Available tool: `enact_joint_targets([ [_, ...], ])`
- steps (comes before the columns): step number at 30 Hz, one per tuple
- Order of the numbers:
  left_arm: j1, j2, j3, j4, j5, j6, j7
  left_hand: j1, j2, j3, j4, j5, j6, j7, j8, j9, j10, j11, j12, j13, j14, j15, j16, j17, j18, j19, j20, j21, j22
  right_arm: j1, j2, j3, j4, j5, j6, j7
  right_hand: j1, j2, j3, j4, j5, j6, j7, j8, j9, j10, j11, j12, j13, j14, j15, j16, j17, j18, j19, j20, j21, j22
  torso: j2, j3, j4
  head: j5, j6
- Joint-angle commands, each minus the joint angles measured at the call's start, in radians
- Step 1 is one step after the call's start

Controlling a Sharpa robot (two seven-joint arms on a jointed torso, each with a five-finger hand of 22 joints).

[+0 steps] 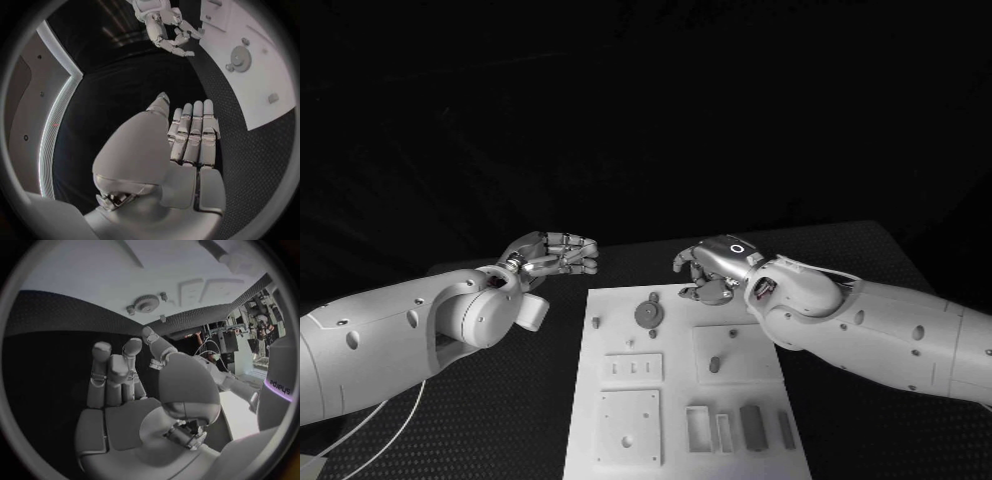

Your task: Assemble the parts on the task board

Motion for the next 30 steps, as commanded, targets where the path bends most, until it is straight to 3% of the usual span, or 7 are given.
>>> enact_joint_targets([
  [1,0.002,0.004,0.001,0.0,0.005,0.018,0.011,-0.008,-0.003,-0.006,-0.002,-0.006,0.006,0.021,-0.002,-0.001,0.006,0.001,-0.003,-0.001,0.002,0.004,-0.005,0.001,0.02,0.001,0.003,-0.005,-0.001,0.005,-0.033,0.005,-0.015,0.216,0.015,0.159,0.001,-0.015,0.005,0.0,0.006,0.009,-0.001,0.006,0.002,-0.011,-0.002,-0.009,-0.002,-0.005,0.003,-0.006,-0.002,0.016,-0.007,0.002,-0.007,0.011,-0.003,-0.0018,-0.0072,-0.007,0.004],
  [4,0.002,0.007,0.001,-0.001,0.005,0.022,0.012,-0.008,-0.003,-0.006,-0.001,-0.006,0.006,0.021,-0.002,-0.001,0.007,0.001,-0.002,-0.001,0.002,0.004,-0.005,0.002,0.02,0.001,0.003,-0.005,-0.001,0.01,-0.066,0.007,-0.04,0.349,0.055,0.224,0.005,-0.02,0.011,0.0,0.006,0.011,0.0,0.007,0.003,-0.024,-0.001,-0.016,-0.003,-0.014,0.003,-0.012,-0.004,0.016,-0.015,0.005,-0.013,0.01,-0.004,-0.0031,-0.0096,-0.007,0.005],
  [8,0.002,0.007,0.001,0.0,0.005,0.024,0.013,-0.007,-0.002,-0.006,-0.001,-0.006,0.007,0.021,-0.002,-0.001,0.007,0.0,-0.002,-0.001,0.002,0.003,-0.005,0.002,0.02,0.002,0.003,-0.005,-0.001,0.011,-0.099,0.007,-0.081,0.415,0.093,0.264,0.009,-0.02,0.014,-0.002,0.006,0.01,0.001,0.007,0.004,-0.037,-0.001,-0.022,-0.003,-0.024,0.004,-0.016,-0.004,0.016,-0.024,0.01,-0.017,0.012,-0.006,-0.005,-0.0117,-0.011,0.006],
  [12,0.002,0.007,0.001,0.001,0.005,0.026,0.014,-0.007,-0.002,-0.006,-0.001,-0.006,0.007,0.021,-0.002,-0.001,0.008,0.0,-0.002,-0.001,0.003,0.003,-0.005,0.002,0.02,0.002,0.003,-0.005,-0.001,0.011,-0.135,0.007,-0.103,0.424,0.124,0.283,0.01,-0.033,0.012,-0.003,0.006,0.007,0.001,0.006,0.004,-0.045,0.0,-0.025,-0.002,-0.03,0.004,-0.018,-0.004,0.016,-0.03,0.013,-0.018,0.014,-0.004,-0.0036,-0.0078,-0.019,0.01],
  [19,0.002,0.007,0.001,0.002,0.005,0.026,0.014,-0.007,-0.002,-0.006,-0.001,-0.006,0.008,0.02,-0.002,-0.001,0.009,0.0,-0.002,0.0,0.003,0.003,-0.005,0.002,0.02,0.002,0.003,-0.005,-0.001,0.008,-0.179,0.006,-0.127,0.427,0.141,0.289,0.009,-0.052,0.013,0.002,0.006,0.005,0.002,0.006,0.005,-0.053,0.0,-0.027,0.001,-0.038,0.005,-0.019,-0.003,0.016,-0.036,0.018,-0.021,0.016,-0.004,-0.0015,-0.0089,-0.026,0.01],
  [30,0.002,0.005,0.001,0.003,0.005,0.029,0.014,-0.007,-0.002,-0.007,-0.001,-0.006,0.009,0.02,-0.002,-0.001,0.009,0.0,-0.002,0.0,0.003,0.003,-0.006,0.003,0.02,0.002,0.003,-0.005,-0.001,-0.02,-0.202,0.004,-0.167,0.419,0.157,0.292,0.008,-0.062,0.017,0.006,0.006,0.004,0.002,0.006,0.005,-0.054,0.0,-0.026,0.003,-0.04,0.005,-0.019,-0.002,0.016,-0.038,0.02,-0.021,0.017,-0.005,-0.0002,-0.0109,-0.034,0.008],
])
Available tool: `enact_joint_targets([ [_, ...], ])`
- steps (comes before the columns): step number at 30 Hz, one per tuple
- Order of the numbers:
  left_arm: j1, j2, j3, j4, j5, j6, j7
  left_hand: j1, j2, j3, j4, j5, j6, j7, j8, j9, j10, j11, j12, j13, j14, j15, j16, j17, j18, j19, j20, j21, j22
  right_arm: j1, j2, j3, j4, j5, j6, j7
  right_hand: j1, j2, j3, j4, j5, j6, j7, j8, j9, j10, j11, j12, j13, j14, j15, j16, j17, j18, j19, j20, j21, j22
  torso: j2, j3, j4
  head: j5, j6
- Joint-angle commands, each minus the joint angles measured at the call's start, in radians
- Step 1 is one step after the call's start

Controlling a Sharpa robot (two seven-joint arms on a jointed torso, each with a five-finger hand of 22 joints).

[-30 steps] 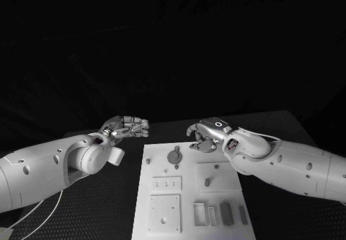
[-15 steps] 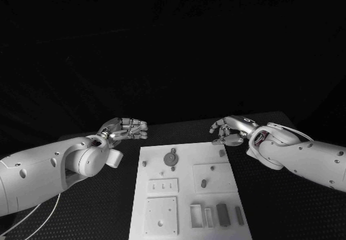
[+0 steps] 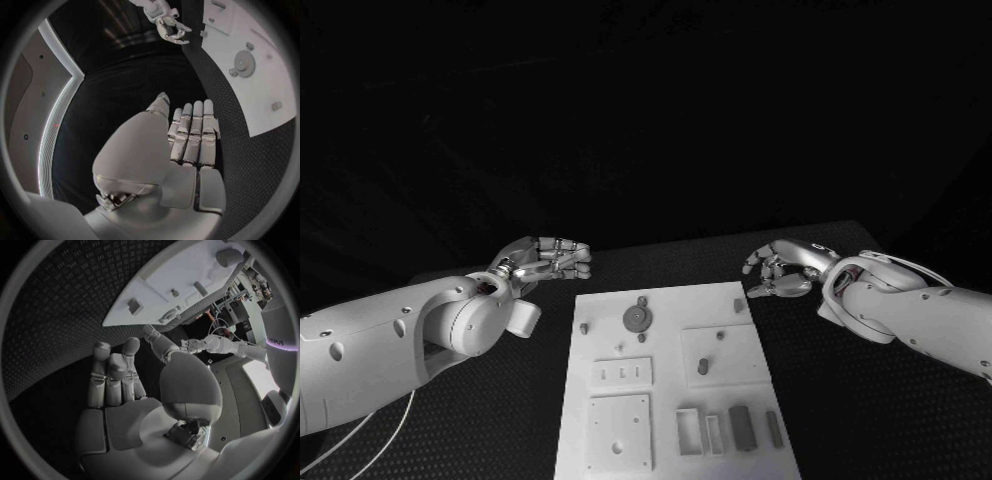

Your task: Assemble the parts on the task board

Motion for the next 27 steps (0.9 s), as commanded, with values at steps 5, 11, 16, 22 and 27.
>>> enact_joint_targets([
  [5,0.001,0.001,0.001,0.002,0.004,0.019,0.012,-0.008,-0.002,-0.007,-0.001,-0.006,0.009,0.02,-0.002,-0.001,0.009,0.0,-0.002,-0.001,0.003,0.003,-0.006,0.001,0.021,0.002,0.003,-0.006,-0.001,-0.019,0.006,0.0,-0.02,-0.005,0.031,0.022,-0.002,-0.011,0.003,0.004,0.006,-0.003,0.002,0.001,0.001,-0.008,0.0,-0.005,0.002,-0.009,0.0,-0.003,0.002,0.016,-0.005,0.002,-0.005,0.017,0.0,0.0007,0.0021,-0.006,-0.003],
  [11,0.001,0.002,0.001,0.0,0.004,0.02,0.012,-0.008,-0.002,-0.007,-0.001,-0.006,0.009,0.02,-0.002,-0.001,0.009,0.0,-0.002,-0.001,0.003,0.003,-0.006,0.001,0.02,0.002,0.003,-0.006,-0.001,-0.04,0.024,0.0,-0.038,-0.011,0.031,0.023,-0.002,-0.011,0.004,0.004,0.006,-0.003,0.002,0.001,0.001,-0.008,0.0,-0.005,0.002,-0.009,0.0,-0.003,0.002,0.016,-0.006,0.003,-0.005,0.017,0.001,0.0,0.0037,-0.007,-0.006],
  [16,0.001,0.003,0.001,0.0,0.004,0.021,0.012,-0.008,-0.002,-0.007,-0.001,-0.006,0.009,0.02,-0.002,-0.001,0.009,0.0,-0.002,-0.001,0.003,0.003,-0.006,0.001,0.02,0.002,0.003,-0.006,-0.001,-0.05,0.041,-0.003,-0.051,-0.02,0.035,0.024,-0.001,-0.01,0.005,0.005,0.006,-0.003,0.001,0.001,0.001,-0.008,0.0,-0.004,0.002,-0.009,0.0,-0.002,0.002,0.016,-0.006,0.003,-0.005,0.017,0.0,0.0005,0.003,-0.005,-0.011],
  [22,0.001,0.0,0.001,-0.001,0.004,0.02,0.012,-0.008,-0.002,-0.008,-0.001,-0.006,0.009,0.02,-0.002,-0.001,0.009,0.0,-0.003,-0.001,0.003,0.003,-0.007,0.002,0.02,0.002,0.003,-0.006,-0.001,-0.069,0.052,-0.005,-0.061,-0.024,0.037,0.024,-0.002,-0.009,0.006,0.006,0.006,-0.003,0.001,0.001,0.001,-0.008,0.0,-0.004,0.003,-0.009,0.0,-0.002,0.002,0.016,-0.006,0.003,-0.005,0.017,0.0,-0.0012,0.0033,-0.001,-0.016],
  [27,0.001,0.001,0.001,-0.001,0.004,0.022,0.011,-0.008,-0.002,-0.008,-0.001,-0.006,0.009,0.02,-0.002,-0.001,0.009,0.0,-0.003,-0.001,0.003,0.003,-0.007,0.002,0.02,0.002,0.003,-0.006,-0.001,-0.075,0.056,-0.005,-0.065,-0.025,0.037,0.025,-0.001,-0.009,0.007,0.006,0.006,-0.003,0.001,0.001,0.001,-0.008,0.0,-0.004,0.003,-0.009,0.0,-0.002,0.002,0.016,-0.006,0.003,-0.005,0.017,0.0,-0.0008,0.0023,0.0,-0.019],
])
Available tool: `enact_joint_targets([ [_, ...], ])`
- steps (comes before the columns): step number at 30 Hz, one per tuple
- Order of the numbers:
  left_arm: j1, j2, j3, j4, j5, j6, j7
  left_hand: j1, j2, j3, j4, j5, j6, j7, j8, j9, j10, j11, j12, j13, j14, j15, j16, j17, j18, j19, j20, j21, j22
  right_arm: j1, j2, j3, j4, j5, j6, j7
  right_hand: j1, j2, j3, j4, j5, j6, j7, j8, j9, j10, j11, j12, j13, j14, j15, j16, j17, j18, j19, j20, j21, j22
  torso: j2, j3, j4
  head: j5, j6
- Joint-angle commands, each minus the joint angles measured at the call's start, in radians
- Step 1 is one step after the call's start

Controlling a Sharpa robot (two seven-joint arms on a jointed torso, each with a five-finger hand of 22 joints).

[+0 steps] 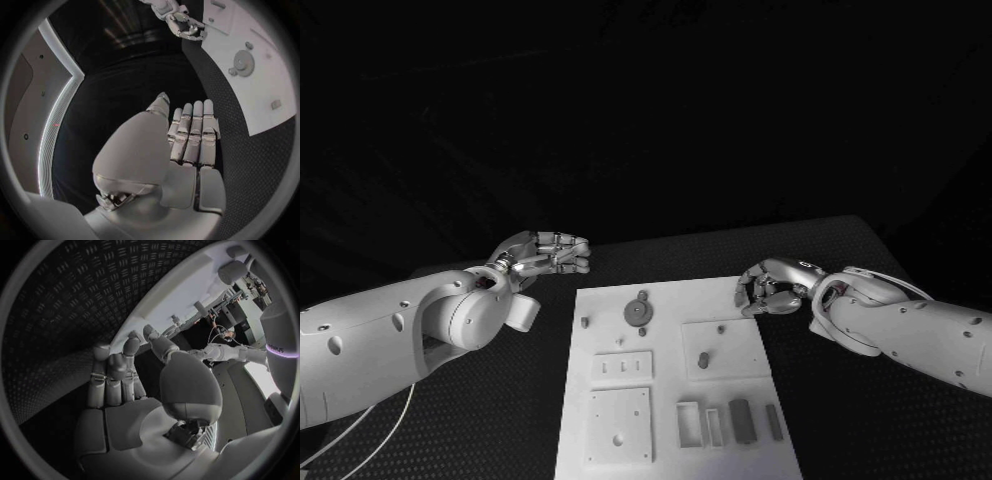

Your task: Assemble the parts on the task board

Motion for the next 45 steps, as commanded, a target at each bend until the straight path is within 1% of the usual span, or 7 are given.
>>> enact_joint_targets([
  [1,0.001,0.002,0.001,0.001,0.004,0.017,0.011,-0.008,-0.002,-0.008,-0.001,-0.006,0.006,0.023,-0.002,-0.001,0.009,0.0,-0.003,-0.001,0.003,0.003,-0.007,0.001,0.02,0.002,0.003,-0.006,-0.001,-0.004,0.005,0.0,-0.005,-0.014,0.013,0.011,-0.001,-0.008,0.004,0.004,0.006,-0.003,0.001,0.001,0.001,-0.008,0.0,-0.004,0.001,-0.01,0.0,-0.002,0.002,0.016,-0.004,0.001,-0.005,0.017,0.0,-0.0003,-0.0006,0.001,-0.002],
  [5,0.001,0.002,0.001,0.001,0.004,0.017,0.011,-0.008,-0.002,-0.008,-0.001,-0.006,0.006,0.023,-0.002,-0.001,0.009,0.0,-0.003,-0.001,0.003,0.003,-0.007,0.001,0.02,0.002,0.003,-0.007,-0.001,-0.008,0.011,0.0,-0.01,-0.015,0.01,0.011,0.0,-0.006,0.005,0.004,0.006,-0.003,0.001,0.001,0.001,-0.008,0.0,-0.004,0.002,-0.01,0.0,-0.001,0.002,0.016,-0.004,0.001,-0.004,0.018,0.0,-0.0006,-0.0007,0.001,-0.003],
  [11,0.001,0.002,0.001,0.0,0.004,0.017,0.011,-0.008,-0.002,-0.008,-0.001,-0.006,0.006,0.023,-0.002,-0.001,0.009,0.0,-0.003,-0.001,0.003,0.003,-0.007,0.001,0.02,0.002,0.003,-0.007,-0.001,-0.014,0.024,0.0,-0.024,-0.016,-0.001,0.009,0.0,0.003,0.008,0.006,0.006,-0.001,0.001,0.003,0.003,-0.007,-0.001,-0.002,0.003,-0.009,-0.001,0.0,0.003,0.016,-0.003,0.001,-0.003,0.018,0.0,0.0003,0.0,0.003,-0.006],
  [20,0.001,0.003,0.001,-0.001,0.004,0.018,0.01,-0.008,-0.002,-0.008,-0.001,-0.006,0.006,0.023,-0.003,-0.001,0.009,0.0,-0.003,-0.001,0.003,0.003,-0.008,0.002,0.02,0.002,0.003,-0.007,-0.001,-0.017,0.035,0.0,-0.035,-0.016,-0.012,0.007,-0.001,0.02,0.008,0.007,0.006,0.002,0.0,0.005,0.004,-0.005,-0.001,0.0,0.006,-0.007,-0.001,0.003,0.004,0.016,-0.001,0.001,-0.001,0.019,0.0,-0.0007,-0.0001,0.005,-0.007],
  [29,0.001,0.004,0.001,-0.002,0.004,0.018,0.01,-0.008,-0.002,-0.009,-0.001,-0.006,0.006,0.023,-0.003,-0.001,0.009,0.0,-0.003,-0.001,0.003,0.003,-0.008,0.002,0.02,0.002,0.003,-0.007,-0.001,-0.017,0.037,0.0,-0.041,-0.016,-0.018,0.004,-0.004,0.05,0.006,0.005,0.006,0.015,-0.002,0.013,0.009,-0.003,-0.003,0.002,0.009,-0.005,-0.003,0.006,0.005,0.016,0.0,-0.001,0.003,0.02,0.0,-0.0016,0.0003,0.005,-0.008],
  [36,0.001,0.004,0.001,-0.003,0.004,0.019,0.01,-0.009,-0.001,-0.009,-0.001,-0.006,0.006,0.023,-0.003,-0.001,0.009,0.0,-0.003,-0.001,0.003,0.003,-0.008,0.002,0.02,0.003,0.003,-0.007,-0.001,-0.017,0.038,0.0,-0.042,-0.023,-0.019,0.001,-0.005,0.066,0.003,0.0,0.006,0.048,-0.011,0.032,0.019,0.001,-0.012,0.004,0.011,-0.003,-0.011,0.008,0.006,0.016,0.0,-0.002,0.006,0.02,-0.001,-0.0012,-0.0007,0.006,-0.009],
  [45,0.001,0.004,0.001,-0.003,0.004,0.018,0.009,-0.009,-0.001,-0.009,-0.001,-0.006,0.006,0.023,-0.003,-0.001,0.009,0.0,-0.004,-0.001,0.003,0.003,-0.009,0.002,0.02,0.003,0.003,-0.008,-0.001,-0.017,0.039,0.0,-0.044,-0.028,-0.016,-0.001,-0.006,0.075,0.001,-0.004,0.006,0.064,-0.017,0.042,0.026,0.005,-0.017,0.005,0.012,-0.001,-0.016,0.01,0.006,0.016,0.001,-0.004,0.009,0.02,-0.001,-0.0016,-0.0003,0.007,-0.01],
])
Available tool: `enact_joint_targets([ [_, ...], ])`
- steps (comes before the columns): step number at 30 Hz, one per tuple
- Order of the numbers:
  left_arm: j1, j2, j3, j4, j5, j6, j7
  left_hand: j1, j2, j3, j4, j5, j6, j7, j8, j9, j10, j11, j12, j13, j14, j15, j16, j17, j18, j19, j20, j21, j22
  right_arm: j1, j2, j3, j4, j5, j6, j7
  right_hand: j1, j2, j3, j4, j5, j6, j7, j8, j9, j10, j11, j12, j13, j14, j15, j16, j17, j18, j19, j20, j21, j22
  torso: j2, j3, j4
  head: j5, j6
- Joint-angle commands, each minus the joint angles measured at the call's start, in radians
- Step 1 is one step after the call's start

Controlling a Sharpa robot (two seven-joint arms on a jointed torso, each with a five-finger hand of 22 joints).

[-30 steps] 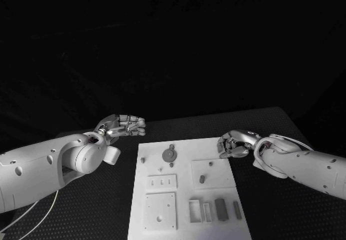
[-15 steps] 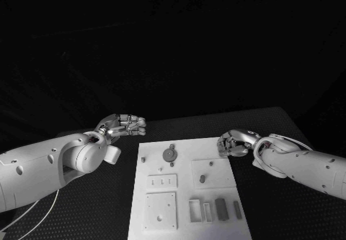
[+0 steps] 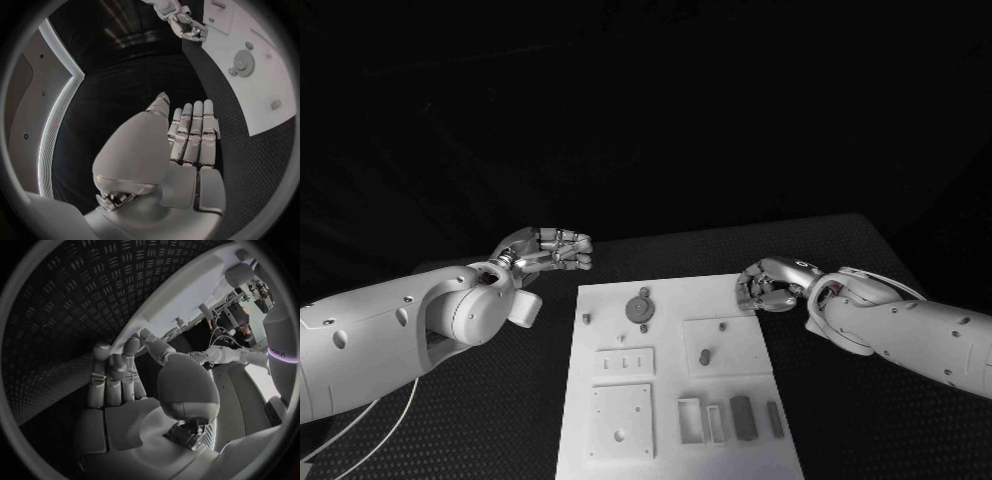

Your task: Assemble the parts on the task board

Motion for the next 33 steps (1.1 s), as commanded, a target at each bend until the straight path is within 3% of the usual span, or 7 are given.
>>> enact_joint_targets([
  [1,0.001,0.002,0.001,0.001,0.004,0.015,0.009,-0.009,-0.001,-0.006,0.002,-0.006,0.006,0.023,-0.003,-0.001,0.009,0.0,-0.004,-0.001,0.003,0.003,-0.005,0.002,0.021,0.003,0.003,-0.004,-0.001,-0.002,0.001,-0.001,-0.001,-0.016,0.007,-0.002,0.001,0.013,-0.001,-0.007,0.006,0.012,0.0,0.006,0.002,0.002,-0.007,0.005,0.001,-0.001,-0.009,0.006,0.001,0.016,0.002,-0.006,0.004,0.02,0.0,0.0001,0.0002,0.0,-0.001],
  [17,0.001,0.001,0.001,0.001,0.004,0.015,0.008,-0.009,-0.001,-0.006,0.002,-0.006,0.006,0.023,-0.004,-0.001,0.009,0.0,-0.004,-0.002,0.003,0.003,-0.005,0.002,0.021,0.003,0.003,-0.004,-0.001,-0.002,0.004,-0.001,-0.001,-0.021,0.012,-0.002,0.001,0.021,-0.002,-0.008,0.006,0.022,-0.004,0.011,0.006,0.006,-0.01,0.005,0.002,0.001,-0.012,0.008,0.001,0.016,0.003,-0.007,0.007,0.02,0.0,0.0003,0.0005,0.0,-0.004],
  [33,0.001,0.001,0.001,0.001,0.004,0.015,0.009,-0.009,-0.001,-0.007,0.002,-0.006,0.006,0.023,-0.004,-0.002,0.009,0.0,-0.004,-0.002,0.003,0.003,-0.006,0.003,0.021,0.003,0.003,-0.005,-0.001,-0.002,0.006,-0.001,-0.003,-0.029,0.015,0.002,0.005,0.062,0.0,-0.011,0.006,0.075,-0.019,0.038,0.024,0.018,-0.023,0.005,0.002,0.005,-0.023,0.013,0.003,0.016,0.002,-0.009,0.013,0.021,0.0,0.0006,-0.0003,0.0,-0.006],
])
